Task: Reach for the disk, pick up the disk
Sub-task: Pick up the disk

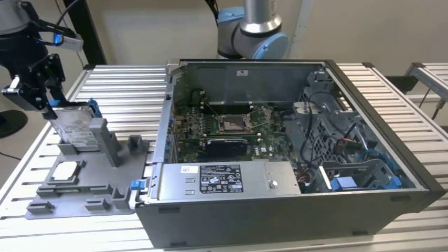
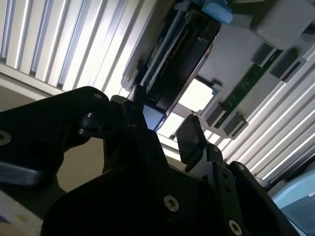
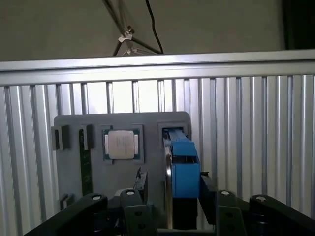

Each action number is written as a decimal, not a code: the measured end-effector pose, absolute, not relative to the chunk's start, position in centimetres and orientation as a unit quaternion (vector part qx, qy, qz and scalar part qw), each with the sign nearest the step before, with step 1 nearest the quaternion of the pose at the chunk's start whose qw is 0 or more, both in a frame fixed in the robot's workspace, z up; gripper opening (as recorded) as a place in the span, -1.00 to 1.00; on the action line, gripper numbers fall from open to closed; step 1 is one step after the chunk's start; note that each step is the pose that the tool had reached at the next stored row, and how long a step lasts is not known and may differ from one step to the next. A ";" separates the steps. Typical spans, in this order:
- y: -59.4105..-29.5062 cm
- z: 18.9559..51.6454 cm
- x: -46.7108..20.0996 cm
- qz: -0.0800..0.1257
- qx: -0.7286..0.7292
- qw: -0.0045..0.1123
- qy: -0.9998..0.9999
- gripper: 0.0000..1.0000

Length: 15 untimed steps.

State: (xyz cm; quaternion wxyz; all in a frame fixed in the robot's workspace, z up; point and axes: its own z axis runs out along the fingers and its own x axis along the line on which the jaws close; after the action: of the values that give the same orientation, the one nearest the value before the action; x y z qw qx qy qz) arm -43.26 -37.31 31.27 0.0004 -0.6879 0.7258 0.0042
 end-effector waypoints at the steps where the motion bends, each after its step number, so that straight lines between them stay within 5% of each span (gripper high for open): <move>1: -37.3 31.1 -43.3 0.004 -0.688 0.001 0.725 1.00; 15: -36.7 28.6 -43.5 0.000 -0.691 0.002 0.723 1.00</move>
State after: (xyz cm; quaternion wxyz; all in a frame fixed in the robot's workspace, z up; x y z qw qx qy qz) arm -43.54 -36.70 28.56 0.0023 -0.6910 0.7228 0.0002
